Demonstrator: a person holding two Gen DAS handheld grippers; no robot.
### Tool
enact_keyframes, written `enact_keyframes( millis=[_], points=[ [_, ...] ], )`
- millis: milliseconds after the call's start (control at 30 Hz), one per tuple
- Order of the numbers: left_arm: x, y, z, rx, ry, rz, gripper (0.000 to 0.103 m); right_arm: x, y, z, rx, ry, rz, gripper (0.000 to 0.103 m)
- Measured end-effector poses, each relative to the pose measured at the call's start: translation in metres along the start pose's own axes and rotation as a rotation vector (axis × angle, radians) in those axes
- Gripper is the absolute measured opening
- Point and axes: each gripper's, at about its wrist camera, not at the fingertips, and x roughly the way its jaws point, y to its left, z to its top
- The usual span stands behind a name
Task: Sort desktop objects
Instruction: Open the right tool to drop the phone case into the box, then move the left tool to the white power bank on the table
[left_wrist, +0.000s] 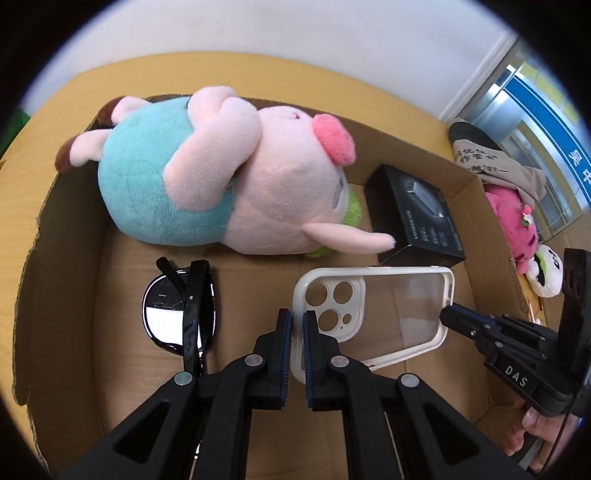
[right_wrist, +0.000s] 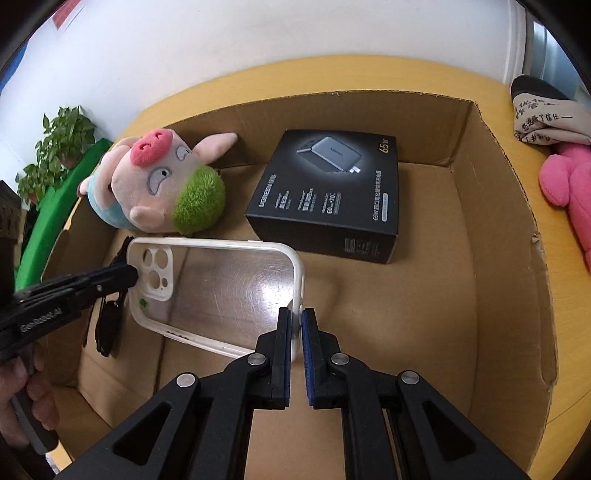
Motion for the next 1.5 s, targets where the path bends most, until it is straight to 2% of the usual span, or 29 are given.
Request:
enact_keyframes(
  millis=[67,133,167,200,267,300,333,367,433,500,700,833,1033,1267,1500],
  points=[
    [-0.002,0.0,-0.003,-0.009,0.002,0.004,0.009,-0.001,-0.001,-0.003,0.009,-0.001,0.012,0.011],
    [-0.014,-0.003,-0.008,-0.003,-0.03,0.013,0.022,-0.011,-0.002,-0.009,0.012,-0.029,0.024,0.032],
    [-0.026,-0.007,-0.009,0.01,-0.062,0.023,0.026,-0.02,-0.002,-0.014,0.009,-0.061,0.025,0.055],
    [-0.042,-0.012,-0.012,0.032,-0.109,0.027,0.033,-0.029,-0.002,-0.019,0.004,-0.096,0.023,0.071],
    [-0.072,-0.023,-0.02,0.078,-0.215,0.028,0.052,-0.049,0.003,-0.032,0.001,-0.172,0.013,0.078],
    [-0.089,-0.03,-0.028,0.106,-0.275,0.038,0.067,-0.061,0.007,-0.041,0.003,-0.212,0.013,0.086],
    [-0.105,-0.038,-0.038,0.137,-0.331,0.05,0.077,-0.071,0.012,-0.048,0.001,-0.244,0.013,0.089],
    [-0.119,-0.045,-0.048,0.165,-0.378,0.057,0.08,-0.079,0.016,-0.054,-0.008,-0.271,0.012,0.094],
    [-0.141,-0.056,-0.069,0.202,-0.438,0.051,0.08,-0.099,0.029,-0.074,-0.043,-0.331,0.009,0.096],
    [-0.155,-0.062,-0.093,0.218,-0.463,0.023,0.08,-0.114,0.036,-0.092,-0.055,-0.367,0.011,0.1],
    [-0.174,-0.053,-0.153,0.156,-0.491,0.031,0.08,-0.139,0.045,-0.141,-0.066,-0.426,-0.028,0.1],
    [-0.186,-0.048,-0.181,0.137,-0.515,0.042,0.08,-0.149,0.051,-0.167,-0.099,-0.445,-0.04,0.101],
    [-0.203,-0.046,-0.201,0.106,-0.532,0.053,0.08,-0.163,0.062,-0.189,-0.123,-0.456,-0.03,0.101],
    [-0.225,-0.056,-0.221,0.136,-0.58,0.099,0.08,-0.177,0.074,-0.201,-0.149,-0.458,-0.05,0.103],
    [-0.22,-0.062,-0.223,0.158,-0.576,0.091,0.08,-0.183,0.077,-0.208,-0.143,-0.467,-0.075,0.103]
  ],
)
